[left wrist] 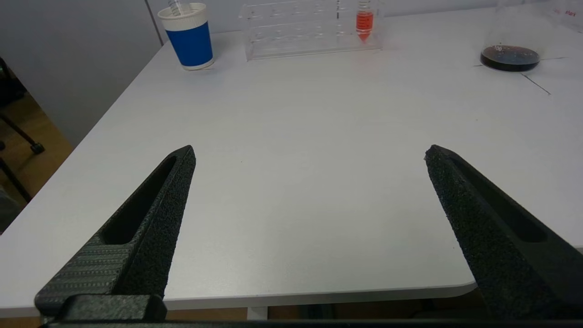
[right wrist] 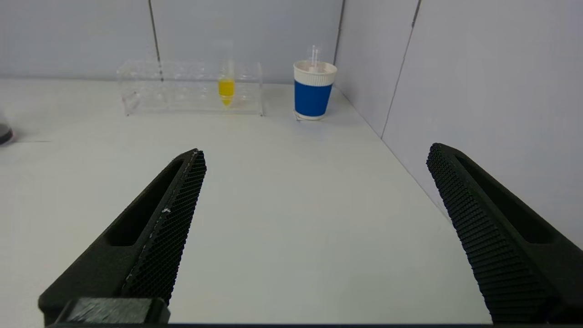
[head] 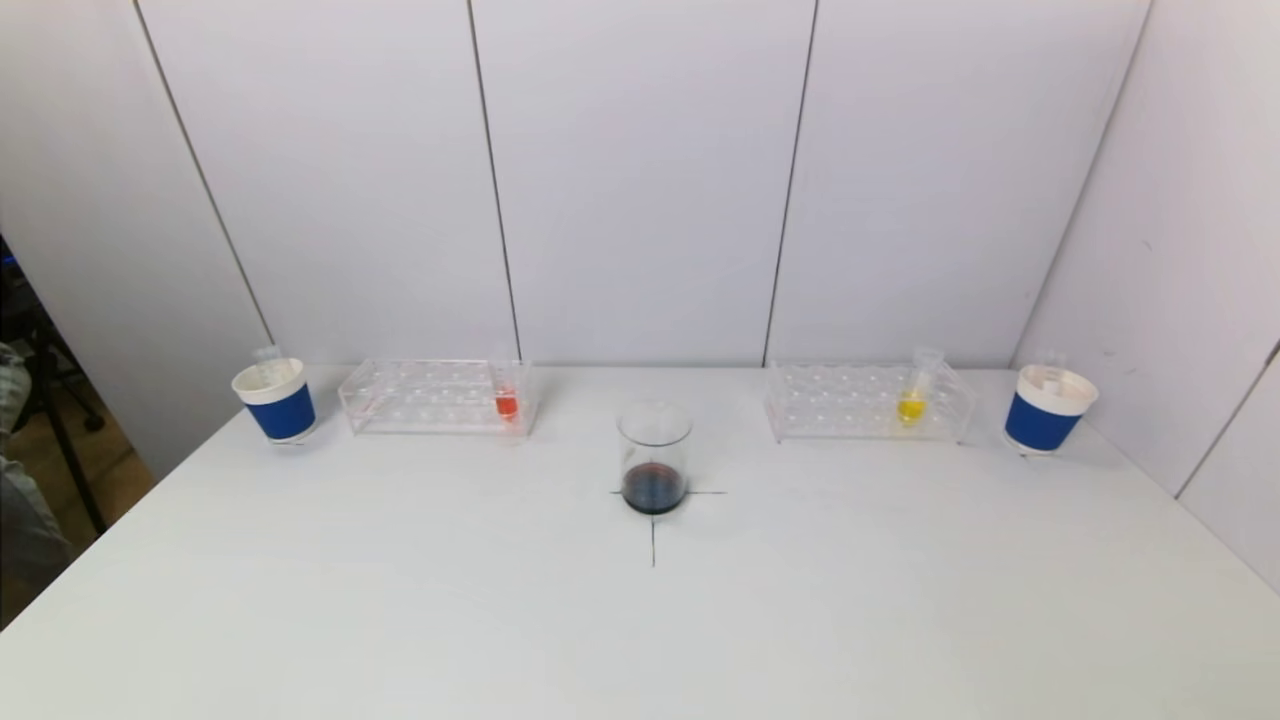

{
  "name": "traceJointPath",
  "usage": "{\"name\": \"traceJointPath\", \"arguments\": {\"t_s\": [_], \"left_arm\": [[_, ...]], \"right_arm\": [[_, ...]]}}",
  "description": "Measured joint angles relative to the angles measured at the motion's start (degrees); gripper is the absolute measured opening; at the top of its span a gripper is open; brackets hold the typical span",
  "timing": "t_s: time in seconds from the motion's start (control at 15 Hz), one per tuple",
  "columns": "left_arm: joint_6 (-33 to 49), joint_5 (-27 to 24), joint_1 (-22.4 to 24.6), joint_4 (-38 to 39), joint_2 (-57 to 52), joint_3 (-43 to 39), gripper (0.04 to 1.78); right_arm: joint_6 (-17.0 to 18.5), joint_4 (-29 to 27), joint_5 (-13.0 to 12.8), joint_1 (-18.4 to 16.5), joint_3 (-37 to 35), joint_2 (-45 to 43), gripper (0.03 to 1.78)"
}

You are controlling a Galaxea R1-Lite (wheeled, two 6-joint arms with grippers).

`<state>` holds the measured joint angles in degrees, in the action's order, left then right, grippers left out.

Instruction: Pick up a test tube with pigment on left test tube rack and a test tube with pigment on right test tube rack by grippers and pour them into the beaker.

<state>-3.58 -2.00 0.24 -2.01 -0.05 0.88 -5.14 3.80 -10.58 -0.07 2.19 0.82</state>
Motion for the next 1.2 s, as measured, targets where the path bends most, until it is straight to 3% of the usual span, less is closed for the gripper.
{"name": "traceJointPath", "arguments": {"t_s": [0.27,0.4,0.6,1.2], "left_arm": [[0.0,0.0,0.0,0.01,0.0,0.0,1.76],[0.0,0.0,0.02,0.0,0.0,0.0,1.76],[0.0,0.0,0.02,0.01,0.0,0.0,1.76],[0.0,0.0,0.0,0.0,0.0,0.0,1.76]], "right_arm": [[0.52,8.57,3.15,-0.02,-2.01,-0.82,1.76],[2.17,4.79,5.32,0.0,-2.17,-0.91,1.76],[3.74,-3.18,10.53,0.02,-2.1,-0.95,1.76],[7.34,-3.06,10.07,0.17,-2.19,-0.95,1.76]]}}
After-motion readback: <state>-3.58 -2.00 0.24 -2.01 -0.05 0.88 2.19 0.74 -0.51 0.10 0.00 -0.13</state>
